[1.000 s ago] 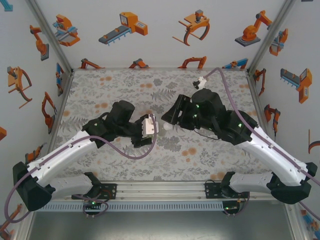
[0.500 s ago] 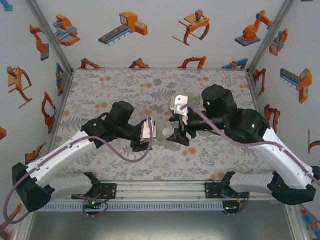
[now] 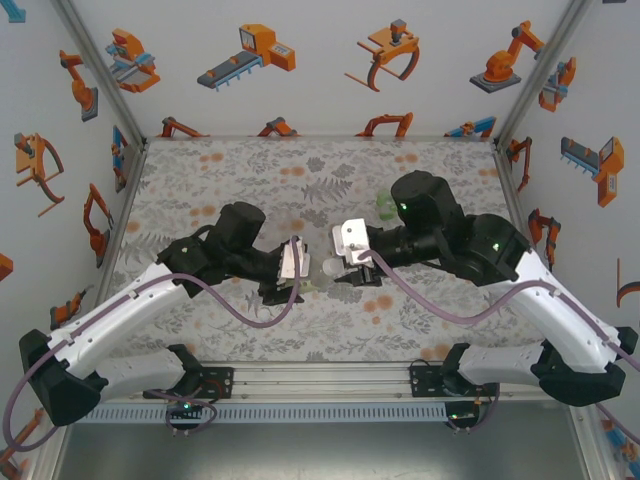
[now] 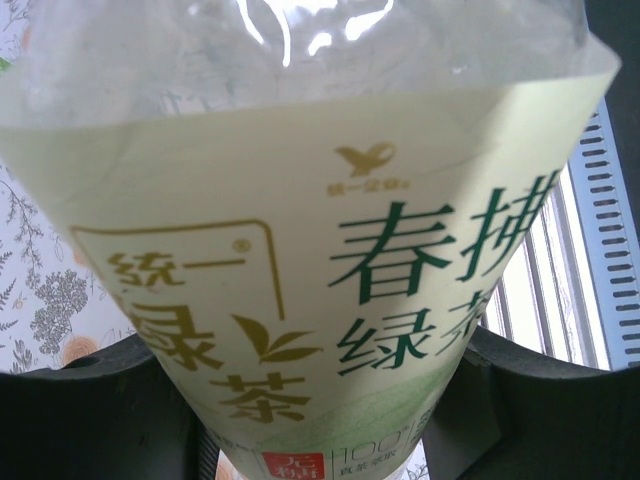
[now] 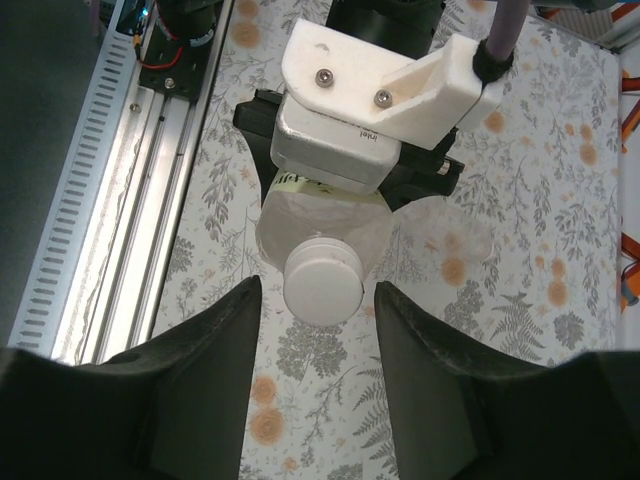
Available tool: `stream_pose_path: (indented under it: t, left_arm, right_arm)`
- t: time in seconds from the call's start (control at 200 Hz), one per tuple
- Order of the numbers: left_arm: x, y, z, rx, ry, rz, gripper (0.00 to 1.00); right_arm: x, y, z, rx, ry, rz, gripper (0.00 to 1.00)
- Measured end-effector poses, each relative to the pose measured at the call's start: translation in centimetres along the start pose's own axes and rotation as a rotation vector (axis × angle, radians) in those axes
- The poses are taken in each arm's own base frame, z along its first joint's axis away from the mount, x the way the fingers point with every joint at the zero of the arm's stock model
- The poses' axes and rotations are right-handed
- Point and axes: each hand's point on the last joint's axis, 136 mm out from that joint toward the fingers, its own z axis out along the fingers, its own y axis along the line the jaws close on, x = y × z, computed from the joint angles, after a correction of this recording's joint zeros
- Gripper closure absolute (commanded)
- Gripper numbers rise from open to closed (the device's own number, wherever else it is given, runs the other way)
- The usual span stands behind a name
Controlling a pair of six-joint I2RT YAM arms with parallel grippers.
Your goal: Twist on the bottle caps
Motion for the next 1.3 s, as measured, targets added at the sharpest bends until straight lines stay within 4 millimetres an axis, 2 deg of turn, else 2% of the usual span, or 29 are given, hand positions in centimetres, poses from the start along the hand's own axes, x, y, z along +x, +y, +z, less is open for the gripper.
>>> stream_pose_path:
  t: [0.155,0.391,0.411,0.436,0.516,0.721,0.996,1.187,1.302]
  left_arm:
    - [0.1,-0.1,0.0,0.003,0.002,-0.003,1.0]
    - [0.0,-0.2,-0.1,0.006,0.004,-0.002,1.0]
    - [0.1,-0.3,-0.1,0.008,0.005,-0.003,1.0]
    - [0.1,-0.3,-0.1,0.009,0.006,-0.004,1.0]
    - [0.2,-0.3,-0.1,0.008,0.013,-0.009,1.0]
    - [0.9,0.3,-0.1,-0.032,0.049,-0.032,1.0]
    - [1.7,2.1,-0.2,-0.126,0.084,-0.069,1.0]
    - [2.5,2.6,-0.1,-0.152,0.119,-0.088,1.0]
    - [2.9,2.8,0.0,-0.164,0.134,-0.09,0.93]
  right_arm:
    - [0.2,-0.1,0.5,-0.001,-0.007,0.003,0.63]
    - [0.1,-0.2,0.5,0.01,-0.023,0.038,0.88]
    - [0.0,-0.3,0.5,0.013,-0.027,0.045,0.91]
    - [0.1,-0.3,0.6,0.018,-0.031,0.061,1.0]
    - [0.2,-0.6,0.6,0.05,-0.041,0.124,1.0]
    - [1.8,-2.9,0.3,0.255,-0.095,0.523,1.0]
    - [5.5,-6.2,-0.5,0.535,-0.125,1.271,1.0]
    - [7.8,-6.5,-0.4,0.638,-0.153,1.638,1.0]
    - [8.7,-6.4,-0.5,0.679,-0.171,1.762,1.0]
